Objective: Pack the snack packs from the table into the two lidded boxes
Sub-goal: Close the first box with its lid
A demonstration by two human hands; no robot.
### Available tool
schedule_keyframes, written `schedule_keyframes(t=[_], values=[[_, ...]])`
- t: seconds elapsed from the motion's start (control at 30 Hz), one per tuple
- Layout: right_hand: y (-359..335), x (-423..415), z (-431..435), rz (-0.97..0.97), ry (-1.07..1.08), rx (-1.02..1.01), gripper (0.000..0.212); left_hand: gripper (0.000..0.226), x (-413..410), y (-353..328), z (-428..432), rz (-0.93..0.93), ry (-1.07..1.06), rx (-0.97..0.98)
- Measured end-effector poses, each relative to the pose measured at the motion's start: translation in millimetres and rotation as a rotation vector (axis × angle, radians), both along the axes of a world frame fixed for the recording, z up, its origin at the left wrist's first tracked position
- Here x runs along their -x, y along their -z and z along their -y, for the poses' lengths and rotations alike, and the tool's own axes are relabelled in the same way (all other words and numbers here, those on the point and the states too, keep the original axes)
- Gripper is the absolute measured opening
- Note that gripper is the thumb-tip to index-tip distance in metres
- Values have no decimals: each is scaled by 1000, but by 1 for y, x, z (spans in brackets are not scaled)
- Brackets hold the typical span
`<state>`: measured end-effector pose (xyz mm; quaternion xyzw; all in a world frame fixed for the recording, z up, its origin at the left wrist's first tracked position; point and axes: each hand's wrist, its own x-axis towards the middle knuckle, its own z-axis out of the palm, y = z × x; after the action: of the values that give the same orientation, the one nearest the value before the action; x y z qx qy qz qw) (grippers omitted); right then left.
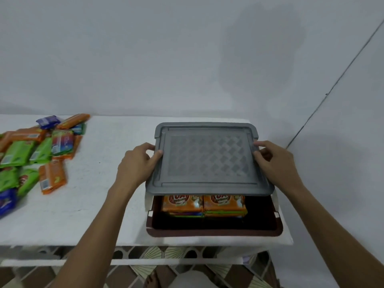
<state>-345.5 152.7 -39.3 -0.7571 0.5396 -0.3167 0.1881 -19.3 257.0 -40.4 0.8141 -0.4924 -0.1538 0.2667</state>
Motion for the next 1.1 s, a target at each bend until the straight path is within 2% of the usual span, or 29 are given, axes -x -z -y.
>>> schedule_keyframes(t=[0.1,0.17,0.27,0.4,0.5,0.57,0.63,0.7,0.8,0.93,1.1], values=[[10,3,-28,0,21,95,25,36,16,6,-25,159,-59,3],[20,6,-40,-54,41,132,24,37,23,14,-38,200,-61,-6],[29,14,-50,-95,68,68,24,46,28,25,-52,45,-9,-42],[32,25,-69,-30,85,-20,24,54,34,31,-66,-200,90,-55],[35,26,-77,12,83,-49,24,63,36,33,-70,-293,1,-76],[35,25,-75,46,100,-87,23,55,37,35,-70,-297,-65,-56],[35,24,-75,76,118,-124,25,34,38,36,-70,-318,-85,-3],[34,23,-76,117,142,-188,34,31,41,35,-70,-249,-95,31],[37,24,-75,227,245,-306,49,39,48,31,-72,4,-107,95],[39,24,-77,216,276,-198,29,41,53,30,-74,163,-30,160],[38,25,-80,169,193,-82,24,52,48,31,-73,123,25,128]])
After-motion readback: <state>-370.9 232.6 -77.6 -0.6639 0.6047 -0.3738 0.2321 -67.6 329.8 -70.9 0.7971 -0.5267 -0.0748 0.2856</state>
